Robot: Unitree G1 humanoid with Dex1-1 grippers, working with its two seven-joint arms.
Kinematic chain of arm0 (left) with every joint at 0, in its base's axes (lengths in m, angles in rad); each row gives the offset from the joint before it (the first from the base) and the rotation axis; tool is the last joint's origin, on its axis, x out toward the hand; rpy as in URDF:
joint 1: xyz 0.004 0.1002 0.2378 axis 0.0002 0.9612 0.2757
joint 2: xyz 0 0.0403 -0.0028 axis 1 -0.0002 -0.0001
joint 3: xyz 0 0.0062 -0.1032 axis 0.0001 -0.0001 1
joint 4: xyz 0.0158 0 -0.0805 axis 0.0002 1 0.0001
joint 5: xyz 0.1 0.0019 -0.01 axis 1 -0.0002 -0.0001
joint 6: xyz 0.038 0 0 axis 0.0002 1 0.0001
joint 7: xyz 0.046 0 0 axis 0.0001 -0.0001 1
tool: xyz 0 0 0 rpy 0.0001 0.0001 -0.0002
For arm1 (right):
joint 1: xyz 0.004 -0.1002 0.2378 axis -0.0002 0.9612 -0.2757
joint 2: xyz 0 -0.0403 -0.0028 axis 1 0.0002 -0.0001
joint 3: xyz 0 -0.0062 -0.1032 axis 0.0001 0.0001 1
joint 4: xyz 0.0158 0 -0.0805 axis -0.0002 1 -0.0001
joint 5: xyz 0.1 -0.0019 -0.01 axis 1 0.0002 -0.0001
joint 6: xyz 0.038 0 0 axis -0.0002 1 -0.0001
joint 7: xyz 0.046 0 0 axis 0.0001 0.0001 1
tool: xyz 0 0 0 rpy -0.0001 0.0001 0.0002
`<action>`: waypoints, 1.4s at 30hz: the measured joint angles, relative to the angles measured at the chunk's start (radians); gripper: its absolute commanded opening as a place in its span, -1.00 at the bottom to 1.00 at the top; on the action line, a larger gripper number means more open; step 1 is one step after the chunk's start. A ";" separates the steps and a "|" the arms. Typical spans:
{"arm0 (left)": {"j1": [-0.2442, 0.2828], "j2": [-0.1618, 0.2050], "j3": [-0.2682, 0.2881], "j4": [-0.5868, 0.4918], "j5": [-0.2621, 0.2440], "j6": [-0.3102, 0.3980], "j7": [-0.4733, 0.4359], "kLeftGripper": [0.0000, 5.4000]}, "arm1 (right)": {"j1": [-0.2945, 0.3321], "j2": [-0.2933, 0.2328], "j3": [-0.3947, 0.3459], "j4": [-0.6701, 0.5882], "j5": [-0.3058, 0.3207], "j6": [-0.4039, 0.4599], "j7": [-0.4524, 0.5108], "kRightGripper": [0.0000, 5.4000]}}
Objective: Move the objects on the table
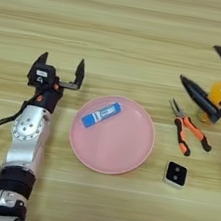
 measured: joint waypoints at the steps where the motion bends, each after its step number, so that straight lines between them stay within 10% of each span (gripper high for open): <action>1: 0.000 0.000 0.000 0.000 0.000 0.000 0.000 1.00 | -0.018 0.016 -0.013 0.007 0.000 -0.001 -0.032 0.99; 21: 0.000 0.000 0.000 0.000 0.001 -0.005 0.002 1.00 | -0.105 0.218 -0.061 0.178 -0.221 -0.202 -0.396 0.99; 42: -0.001 0.000 0.000 0.001 0.001 -0.010 0.002 1.00 | -0.057 0.291 -0.059 0.462 -0.374 -0.461 -0.484 0.99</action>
